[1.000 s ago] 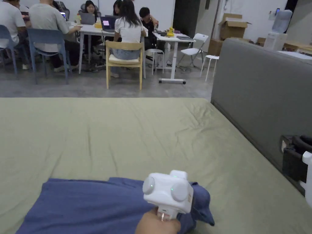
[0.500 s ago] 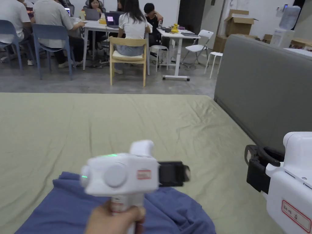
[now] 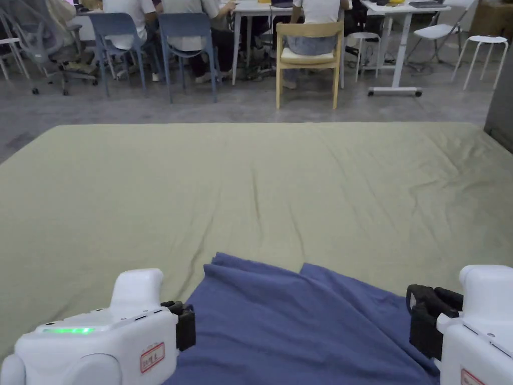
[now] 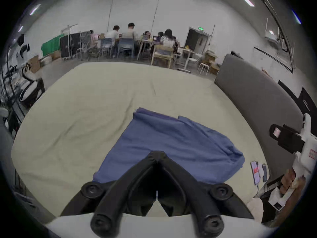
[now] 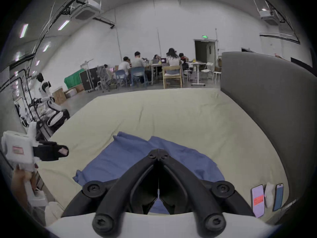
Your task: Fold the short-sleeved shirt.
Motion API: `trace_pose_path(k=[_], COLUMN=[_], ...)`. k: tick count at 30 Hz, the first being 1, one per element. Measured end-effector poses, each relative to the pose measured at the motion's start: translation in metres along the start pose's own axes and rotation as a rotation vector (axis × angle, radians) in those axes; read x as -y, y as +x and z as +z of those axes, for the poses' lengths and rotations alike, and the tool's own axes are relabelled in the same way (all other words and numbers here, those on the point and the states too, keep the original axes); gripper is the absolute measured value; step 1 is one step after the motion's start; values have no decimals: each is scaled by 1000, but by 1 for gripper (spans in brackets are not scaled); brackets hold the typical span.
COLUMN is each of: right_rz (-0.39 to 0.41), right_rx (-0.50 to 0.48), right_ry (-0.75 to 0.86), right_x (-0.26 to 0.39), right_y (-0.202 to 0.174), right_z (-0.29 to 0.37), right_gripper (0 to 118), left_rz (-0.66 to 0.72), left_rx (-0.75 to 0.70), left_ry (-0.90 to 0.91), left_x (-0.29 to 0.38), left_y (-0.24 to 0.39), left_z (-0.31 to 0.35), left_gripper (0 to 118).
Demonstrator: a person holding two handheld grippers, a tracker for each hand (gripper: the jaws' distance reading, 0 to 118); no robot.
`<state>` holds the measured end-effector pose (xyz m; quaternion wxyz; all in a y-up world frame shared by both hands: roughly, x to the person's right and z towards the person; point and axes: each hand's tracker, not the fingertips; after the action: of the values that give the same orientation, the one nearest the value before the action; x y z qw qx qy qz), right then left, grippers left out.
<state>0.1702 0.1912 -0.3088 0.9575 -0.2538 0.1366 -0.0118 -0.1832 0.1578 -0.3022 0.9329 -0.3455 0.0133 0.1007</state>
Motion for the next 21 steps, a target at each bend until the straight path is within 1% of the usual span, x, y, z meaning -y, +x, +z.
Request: trace_pose_path(k=[4,6,9,10,11,12,13,14,15,16,17,18,19,20,21], right_rz=[12,15,11,7,5,3,3,2,2,0,-3,-8,-16,-23,-29], right_rx=[-7,18,63,72,81,94,100,100,103,110,119,130,142,151,161], right_ry=[-27,-50,-86,-96,-107,-122,-131,-136,-145,-160,-171,-184,-202,-216,-231], right_x=[-1,-1,0,1,4,6,8,11,16,19,23,27,30,33,36], right_y=[4,9,22,26,30,34,38,42,47,51,55,59,63,66,69], right_z=[-26,-39,-56,-60,-63,-68,-71,-74,-76,-80,-83,-87,-89,-92,-94], right_gripper=[2,2,2,2,2,2,2,2,2,2,2,2,2,2,2], left_rz=[-84,-140,-133,-140,-184,-185,-212,-203,-155,-106,-92,-101,-116,-129,-151], left_rx=[-9,-15,-12,-26,-87,-127,-160,-184,-156,-72,-94,-137,-125,-130,-150], left_ry=[-42,-82,-131,-145,-171,-180,-186,-205,-285,-259,-376,-378,-358,-317,-321], left_x=[-32,-50,-71,-74,-76,-75,-74,-73,-67,-58,-49,-40,-34,-39,-41], left_y=[0,0,-14,-14,-16,-16,-18,-19,-22,-27,-26,-25,-22,-35,-34], left_z=[-93,-149,-241,-265,-283,-299,-315,-333,-352,-362,-370,-376,-378,-388,-388], left_gripper=[0,0,0,0,0,0,15,67,118,118,118,118,118,118,118])
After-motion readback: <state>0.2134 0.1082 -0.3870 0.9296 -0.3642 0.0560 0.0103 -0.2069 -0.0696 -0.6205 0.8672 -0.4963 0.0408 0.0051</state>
